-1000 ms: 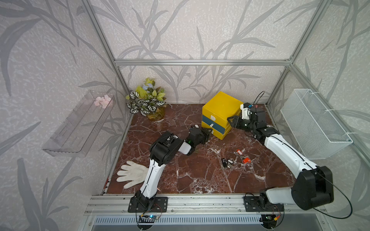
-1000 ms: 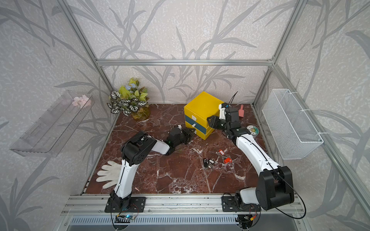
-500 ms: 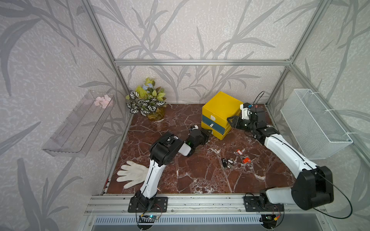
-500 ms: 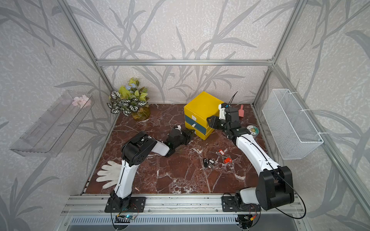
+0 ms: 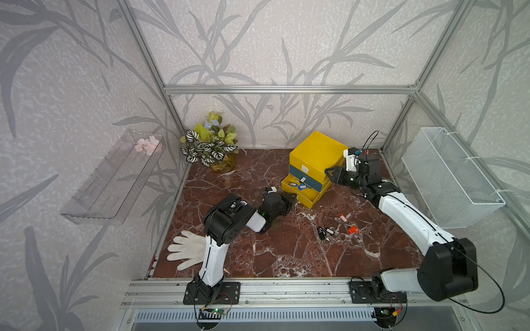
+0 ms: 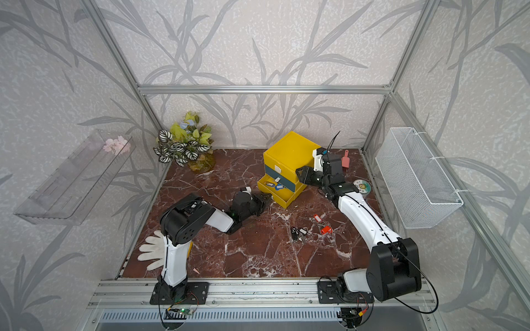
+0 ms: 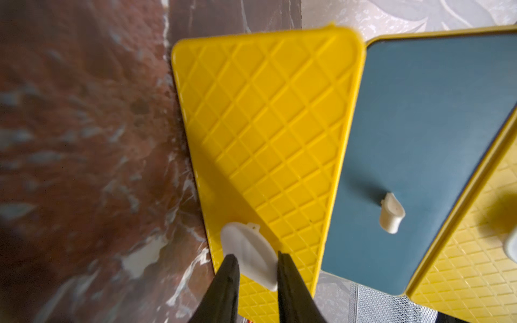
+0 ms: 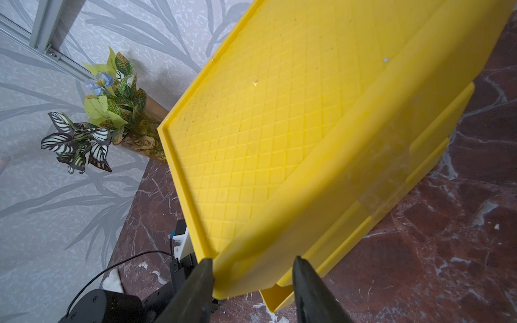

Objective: Take the keys out of the drawer
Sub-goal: Open the drawer in the storage box.

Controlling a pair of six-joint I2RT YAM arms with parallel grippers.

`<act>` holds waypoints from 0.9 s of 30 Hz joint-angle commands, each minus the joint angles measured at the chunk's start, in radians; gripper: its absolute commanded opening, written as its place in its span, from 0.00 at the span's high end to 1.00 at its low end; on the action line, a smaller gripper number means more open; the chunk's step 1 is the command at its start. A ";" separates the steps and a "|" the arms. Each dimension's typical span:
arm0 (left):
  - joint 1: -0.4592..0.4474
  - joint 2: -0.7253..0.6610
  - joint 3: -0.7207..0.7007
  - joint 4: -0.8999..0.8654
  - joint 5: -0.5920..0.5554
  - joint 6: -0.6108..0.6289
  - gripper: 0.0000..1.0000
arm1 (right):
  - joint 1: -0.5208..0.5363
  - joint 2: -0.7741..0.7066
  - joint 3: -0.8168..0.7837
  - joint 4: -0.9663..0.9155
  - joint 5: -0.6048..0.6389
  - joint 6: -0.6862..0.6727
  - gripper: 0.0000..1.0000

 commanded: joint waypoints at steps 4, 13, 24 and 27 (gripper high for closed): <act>0.020 -0.168 -0.042 -0.189 0.003 0.071 0.74 | 0.017 0.006 -0.015 -0.052 -0.020 0.002 0.52; 0.043 -0.355 0.089 -0.513 0.059 0.319 0.64 | 0.030 -0.025 -0.020 -0.068 0.007 -0.011 0.52; 0.016 -0.209 0.431 -0.880 0.108 0.720 0.66 | 0.035 -0.044 -0.025 -0.076 0.020 -0.028 0.52; -0.004 -0.182 0.436 -0.882 0.090 0.753 0.67 | 0.033 -0.051 -0.022 -0.078 0.026 -0.031 0.51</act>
